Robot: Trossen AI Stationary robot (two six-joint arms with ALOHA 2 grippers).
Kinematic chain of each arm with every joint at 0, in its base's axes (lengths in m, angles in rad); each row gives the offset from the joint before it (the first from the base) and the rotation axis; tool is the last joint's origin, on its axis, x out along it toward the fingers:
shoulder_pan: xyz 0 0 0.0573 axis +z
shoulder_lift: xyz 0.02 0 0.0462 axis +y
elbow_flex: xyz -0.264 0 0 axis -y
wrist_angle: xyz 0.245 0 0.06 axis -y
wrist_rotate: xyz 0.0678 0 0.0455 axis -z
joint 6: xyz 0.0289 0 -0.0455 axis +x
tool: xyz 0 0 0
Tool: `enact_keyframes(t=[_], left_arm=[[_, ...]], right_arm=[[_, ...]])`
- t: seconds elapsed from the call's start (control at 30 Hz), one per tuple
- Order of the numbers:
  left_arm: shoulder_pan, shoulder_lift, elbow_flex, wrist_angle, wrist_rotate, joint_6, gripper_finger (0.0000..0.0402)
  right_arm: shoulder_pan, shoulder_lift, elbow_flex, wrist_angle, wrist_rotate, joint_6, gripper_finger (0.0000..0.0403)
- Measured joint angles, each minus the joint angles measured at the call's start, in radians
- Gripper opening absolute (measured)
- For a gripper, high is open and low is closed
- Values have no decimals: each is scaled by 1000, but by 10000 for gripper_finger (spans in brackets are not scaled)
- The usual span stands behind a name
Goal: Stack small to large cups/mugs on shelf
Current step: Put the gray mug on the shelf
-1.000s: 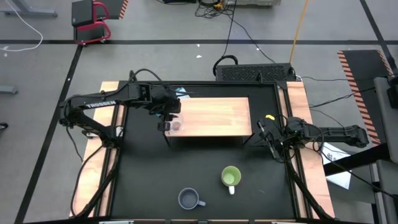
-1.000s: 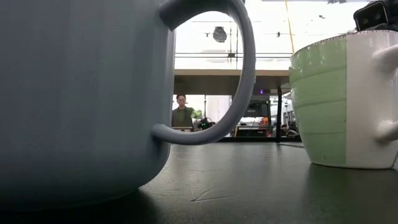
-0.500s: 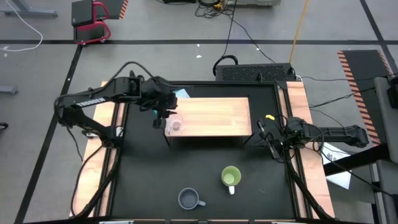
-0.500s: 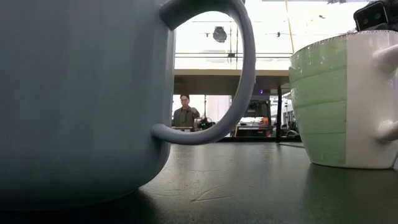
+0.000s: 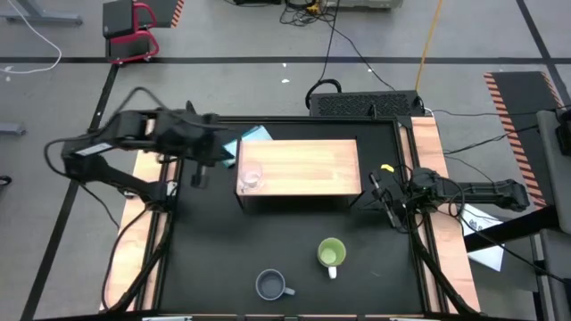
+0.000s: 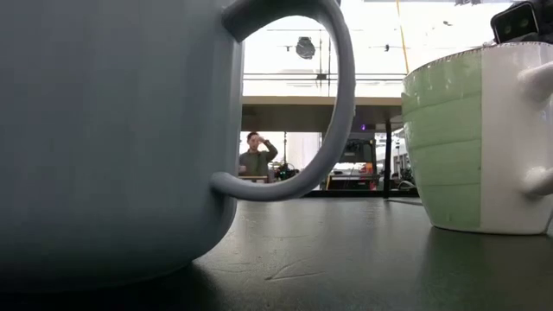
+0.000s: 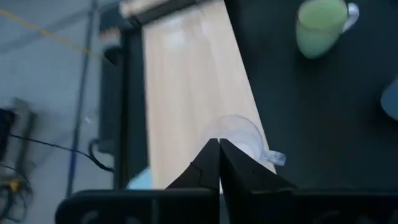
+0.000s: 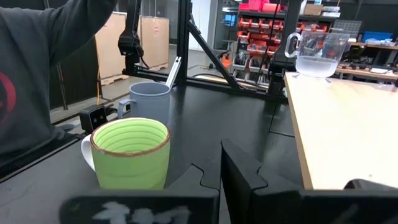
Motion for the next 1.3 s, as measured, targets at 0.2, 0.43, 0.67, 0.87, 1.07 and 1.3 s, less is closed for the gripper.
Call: enact_keyframes(t=[0.2, 0.43, 0.67, 0.87, 1.07, 1.3], left_arm=[[-9, -151, -99, 93, -9, -7, 2], [-8, -312, -296, 262, -42, 1, 1], [-18, -421, -495, 451, 1, 7, 1], [-74, -493, -679, 658, 60, 18, 0], [-144, -574, -827, 789, 72, 44, 0], [-167, -715, -949, 849, 54, 4, 0]], right_arm=[[0, 4, 0, 4, 0, 4, 0], [0, 4, 0, 4, 0, 5, 0], [0, 4, 0, 4, 0, 5, 0], [0, 4, 0, 3, 0, 4, 0], [0, 4, 0, -2, 0, 24, 0], [0, 4, 0, -21, 0, 25, 0]])
